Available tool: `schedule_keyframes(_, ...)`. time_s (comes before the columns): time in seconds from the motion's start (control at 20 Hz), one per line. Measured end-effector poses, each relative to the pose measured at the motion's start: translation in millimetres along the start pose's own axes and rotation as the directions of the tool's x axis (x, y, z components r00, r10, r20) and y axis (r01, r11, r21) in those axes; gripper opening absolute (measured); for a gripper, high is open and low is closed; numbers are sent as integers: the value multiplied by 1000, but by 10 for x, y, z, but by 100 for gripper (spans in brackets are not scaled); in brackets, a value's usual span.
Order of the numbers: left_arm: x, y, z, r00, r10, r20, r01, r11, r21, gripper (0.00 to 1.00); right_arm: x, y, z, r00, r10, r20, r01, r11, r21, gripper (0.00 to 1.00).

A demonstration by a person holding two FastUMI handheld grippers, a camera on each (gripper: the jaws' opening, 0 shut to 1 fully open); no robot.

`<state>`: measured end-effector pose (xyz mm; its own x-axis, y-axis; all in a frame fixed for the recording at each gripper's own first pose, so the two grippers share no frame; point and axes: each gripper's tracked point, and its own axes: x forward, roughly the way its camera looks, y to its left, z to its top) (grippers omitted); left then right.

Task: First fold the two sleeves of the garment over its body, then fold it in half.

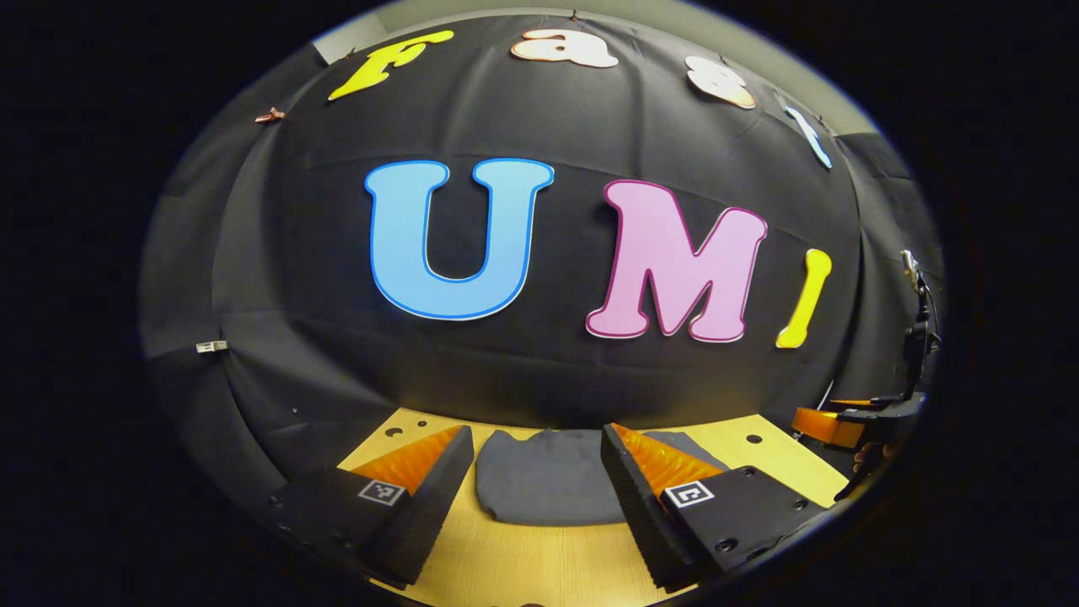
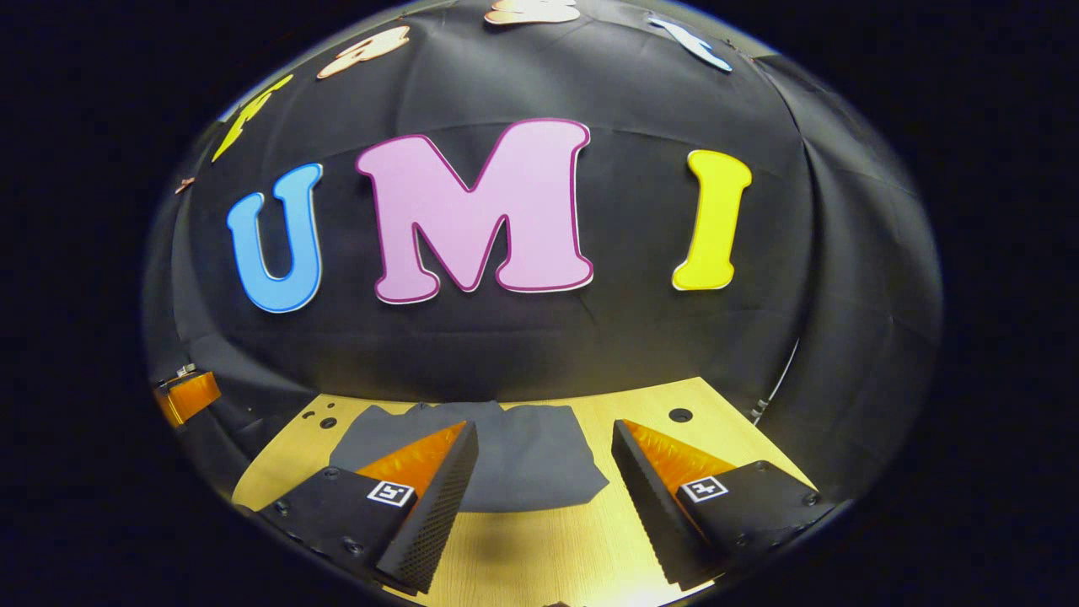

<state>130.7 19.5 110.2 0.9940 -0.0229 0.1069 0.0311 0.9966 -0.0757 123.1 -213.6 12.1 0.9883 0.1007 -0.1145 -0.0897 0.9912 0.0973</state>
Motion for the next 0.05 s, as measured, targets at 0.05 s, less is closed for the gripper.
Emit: schedule_keyframes(0.05, -122, 31, -18, 1000, 6, 4, -6, 1000, 0, 96, -122, 39, -52, 1000, 6, 2, -6, 1000, -3, 98)
